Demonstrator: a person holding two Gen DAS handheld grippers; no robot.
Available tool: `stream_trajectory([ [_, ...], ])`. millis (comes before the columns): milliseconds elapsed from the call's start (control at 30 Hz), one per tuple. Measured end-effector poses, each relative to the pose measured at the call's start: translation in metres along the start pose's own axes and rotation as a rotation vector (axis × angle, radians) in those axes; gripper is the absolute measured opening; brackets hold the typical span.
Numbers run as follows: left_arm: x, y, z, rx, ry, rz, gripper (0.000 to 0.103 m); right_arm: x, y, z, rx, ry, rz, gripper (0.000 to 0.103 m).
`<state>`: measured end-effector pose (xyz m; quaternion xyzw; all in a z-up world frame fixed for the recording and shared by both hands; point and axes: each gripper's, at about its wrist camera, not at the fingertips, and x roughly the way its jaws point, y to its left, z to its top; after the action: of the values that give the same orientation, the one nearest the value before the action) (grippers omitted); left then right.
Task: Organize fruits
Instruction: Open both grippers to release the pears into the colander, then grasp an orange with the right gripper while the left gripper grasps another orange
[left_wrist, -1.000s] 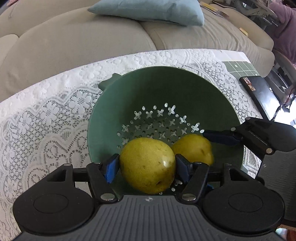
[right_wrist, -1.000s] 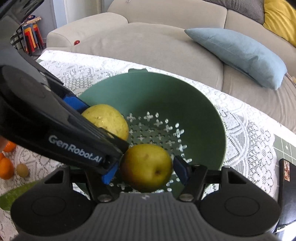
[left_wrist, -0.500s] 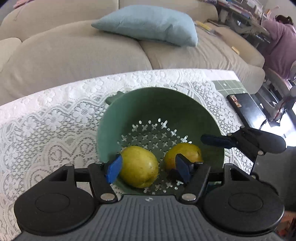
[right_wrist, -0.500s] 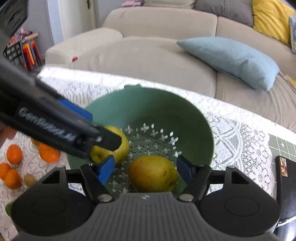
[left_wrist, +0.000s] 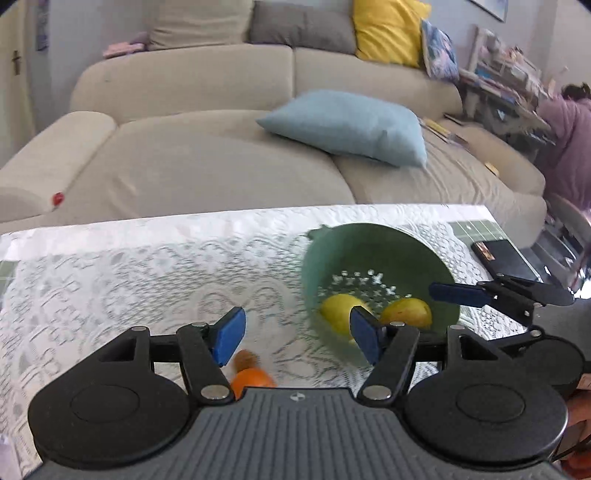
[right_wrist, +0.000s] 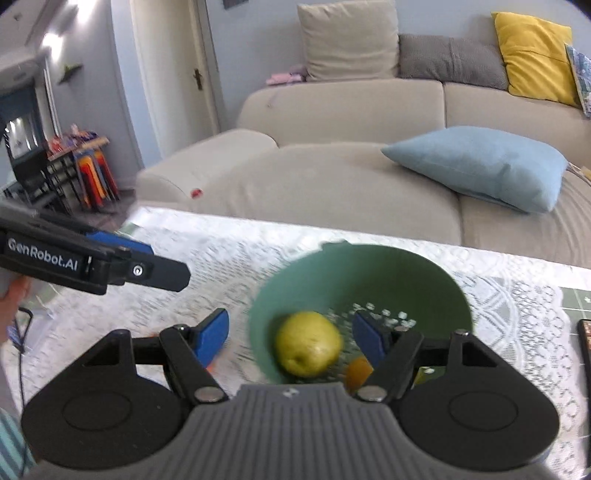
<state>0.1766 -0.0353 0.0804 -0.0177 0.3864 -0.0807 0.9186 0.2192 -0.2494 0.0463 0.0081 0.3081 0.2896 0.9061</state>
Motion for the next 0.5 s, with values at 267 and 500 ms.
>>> stream_trajectory([
  [267, -0.010, 0.041, -0.042, -0.071, 0.021, 0.081, 0.076, 0.005, 0.038, -0.006, -0.033, -0.010, 0.092, 0.071],
  [500, 0.003, 0.070, -0.081, -0.087, 0.106, 0.129, 0.070, 0.027, 0.073, -0.025, -0.120, 0.022, 0.087, 0.063],
])
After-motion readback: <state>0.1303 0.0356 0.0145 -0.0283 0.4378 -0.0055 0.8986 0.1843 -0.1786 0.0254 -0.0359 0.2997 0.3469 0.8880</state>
